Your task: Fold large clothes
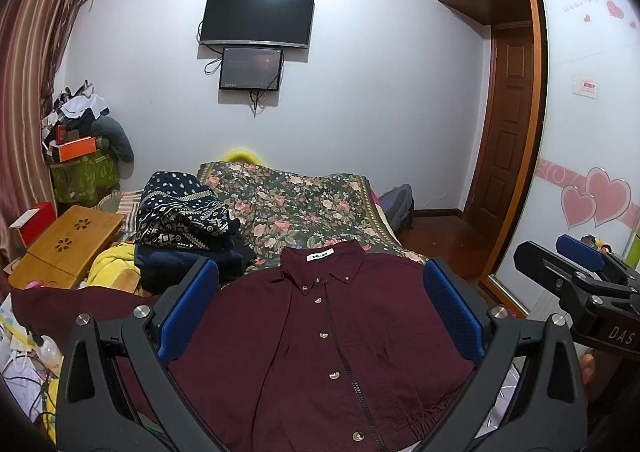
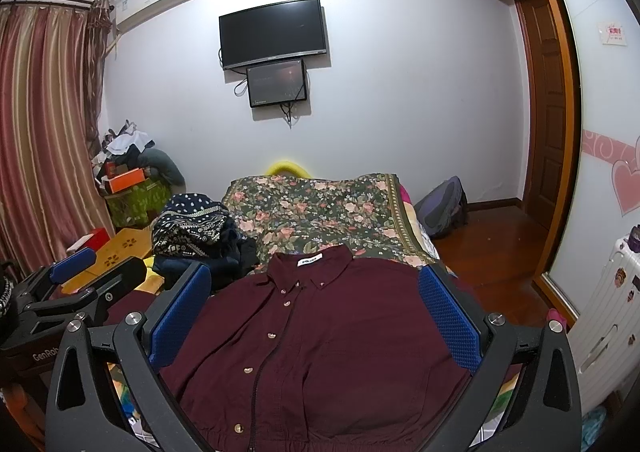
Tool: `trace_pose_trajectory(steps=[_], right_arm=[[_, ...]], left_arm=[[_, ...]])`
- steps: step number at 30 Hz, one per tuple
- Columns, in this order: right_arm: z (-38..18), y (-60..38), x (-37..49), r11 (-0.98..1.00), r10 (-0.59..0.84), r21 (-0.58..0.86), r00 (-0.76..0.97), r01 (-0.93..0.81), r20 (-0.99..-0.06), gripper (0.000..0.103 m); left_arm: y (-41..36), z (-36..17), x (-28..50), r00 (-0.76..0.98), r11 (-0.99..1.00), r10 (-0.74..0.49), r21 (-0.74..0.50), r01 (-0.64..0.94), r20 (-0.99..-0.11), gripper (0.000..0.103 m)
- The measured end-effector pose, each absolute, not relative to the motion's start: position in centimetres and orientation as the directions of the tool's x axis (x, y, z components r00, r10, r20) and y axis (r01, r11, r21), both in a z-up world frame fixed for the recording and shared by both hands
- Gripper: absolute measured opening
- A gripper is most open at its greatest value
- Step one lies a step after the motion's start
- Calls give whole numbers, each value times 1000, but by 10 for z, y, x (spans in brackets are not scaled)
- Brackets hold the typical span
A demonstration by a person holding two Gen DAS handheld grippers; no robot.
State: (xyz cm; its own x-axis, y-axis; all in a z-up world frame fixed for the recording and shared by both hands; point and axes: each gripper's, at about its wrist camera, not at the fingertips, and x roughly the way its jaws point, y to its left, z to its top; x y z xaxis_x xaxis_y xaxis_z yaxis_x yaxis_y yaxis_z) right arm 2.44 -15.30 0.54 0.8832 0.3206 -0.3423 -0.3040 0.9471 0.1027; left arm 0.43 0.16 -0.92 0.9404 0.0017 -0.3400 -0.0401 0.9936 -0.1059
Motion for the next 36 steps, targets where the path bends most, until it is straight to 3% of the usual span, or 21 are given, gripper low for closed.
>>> trace_pose_trajectory(steps=[7,14,19,25,29,36], right_arm=[[4,-154,31,948,318,104,878,-301,-357,103],[-3,-152,51,954,298,97,866,-283,-403,103],[-17,-151,72,963,266,84,848,-256,-459,103],[-34,-151,103,974,221,72,815,-216,-535,103],[-46,-149,122,980,187,56,787,-191,-588,103],[-62,-138,148,982,168,45,744,-182,-647,103]], left_arm=[[8,-13,10,937,993,11,-107,-52,-349,103],[49,-21,24,924,980,96,-129,-153,-370,103],[107,-35,34,876,937,252,-123,-327,-412,103],[206,-78,37,712,803,462,-91,-589,-528,103],[277,-115,28,646,713,446,-191,-675,-619,103],[386,-210,2,552,457,308,-388,-800,-775,99]])
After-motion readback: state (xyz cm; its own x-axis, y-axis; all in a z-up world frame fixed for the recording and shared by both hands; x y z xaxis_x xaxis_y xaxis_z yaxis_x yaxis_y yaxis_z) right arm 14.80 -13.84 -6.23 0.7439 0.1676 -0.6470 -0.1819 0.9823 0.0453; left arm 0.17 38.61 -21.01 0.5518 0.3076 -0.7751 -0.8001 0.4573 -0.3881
